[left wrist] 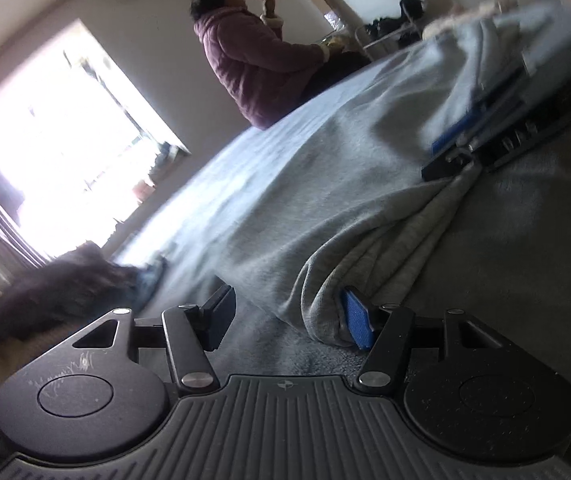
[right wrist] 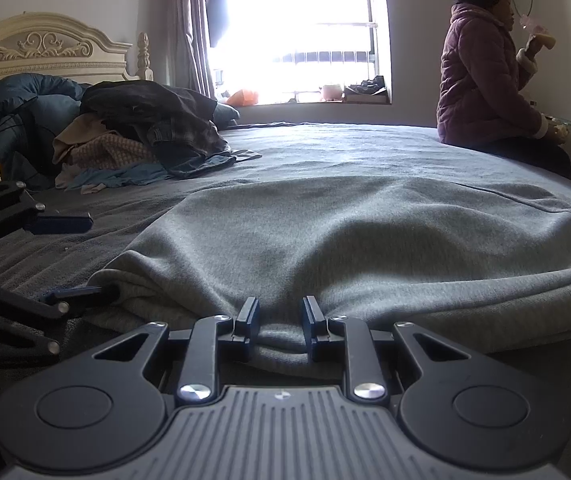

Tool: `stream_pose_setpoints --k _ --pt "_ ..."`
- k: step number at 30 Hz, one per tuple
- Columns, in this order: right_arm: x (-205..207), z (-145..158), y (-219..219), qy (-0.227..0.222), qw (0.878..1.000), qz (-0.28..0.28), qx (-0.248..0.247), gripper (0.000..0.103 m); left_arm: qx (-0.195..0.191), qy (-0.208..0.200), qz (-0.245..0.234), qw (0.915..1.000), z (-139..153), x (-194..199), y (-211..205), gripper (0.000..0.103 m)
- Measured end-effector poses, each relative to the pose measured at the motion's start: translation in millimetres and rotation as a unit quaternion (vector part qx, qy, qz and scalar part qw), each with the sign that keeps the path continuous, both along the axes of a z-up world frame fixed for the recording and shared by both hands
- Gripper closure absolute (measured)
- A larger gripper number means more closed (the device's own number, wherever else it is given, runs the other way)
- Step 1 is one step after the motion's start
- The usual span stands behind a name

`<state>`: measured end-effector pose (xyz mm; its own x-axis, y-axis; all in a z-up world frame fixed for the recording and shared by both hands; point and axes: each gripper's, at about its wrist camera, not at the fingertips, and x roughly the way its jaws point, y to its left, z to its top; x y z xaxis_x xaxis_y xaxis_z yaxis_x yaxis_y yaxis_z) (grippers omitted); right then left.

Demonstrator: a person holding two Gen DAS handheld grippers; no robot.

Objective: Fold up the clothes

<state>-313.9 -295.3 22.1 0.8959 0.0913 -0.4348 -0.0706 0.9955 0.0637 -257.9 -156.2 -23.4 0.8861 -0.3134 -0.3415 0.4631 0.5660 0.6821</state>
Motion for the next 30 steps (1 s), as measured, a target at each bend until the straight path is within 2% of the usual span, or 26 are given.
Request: stream_pose_setpoints --k 4,6,8,9,11,17,20,22,26,30 --pt "0 0 0 -0.001 1.000 0.001 -0.001 0.079 0.089 -0.080 0.001 0.9928 -28 -16 -16 0.042" --pt "-1 2 1 -0.001 1.000 0.000 -0.003 0.079 0.091 -0.083 0.006 0.9924 -30 -18 -18 0.043" --pt "-2 6 2 -0.002 1.000 0.002 -0.004 0.077 0.076 -0.066 0.008 0.9949 -24 -16 -17 0.045" --pt "-3 10 2 -0.006 1.000 0.005 0.001 0.073 0.073 -0.063 0.007 0.9953 -21 -15 -16 0.045" --pt "-4 16 1 -0.014 1.000 0.012 0.011 0.068 0.073 -0.068 0.004 0.9950 -19 -16 -16 0.044" --pt "-7 38 13 -0.039 0.997 0.067 0.029 0.064 0.074 -0.090 0.013 0.9931 -25 -19 -20 0.044" --pt "-8 44 35 -0.045 0.992 0.113 -0.022 0.064 0.058 -0.080 0.020 0.9949 -22 -18 -18 0.044" --pt "-8 44 50 -0.045 0.986 0.134 -0.088 0.064 0.056 -0.082 0.019 0.9948 -23 -18 -17 0.044" --pt "1 34 75 -0.031 0.961 0.172 -0.215 0.064 0.050 -0.081 0.016 0.9953 -22 -19 -15 0.044" --pt "16 23 90 -0.013 0.938 0.192 -0.289 0.065 0.045 -0.082 0.018 0.9955 -21 -21 -16 0.044"
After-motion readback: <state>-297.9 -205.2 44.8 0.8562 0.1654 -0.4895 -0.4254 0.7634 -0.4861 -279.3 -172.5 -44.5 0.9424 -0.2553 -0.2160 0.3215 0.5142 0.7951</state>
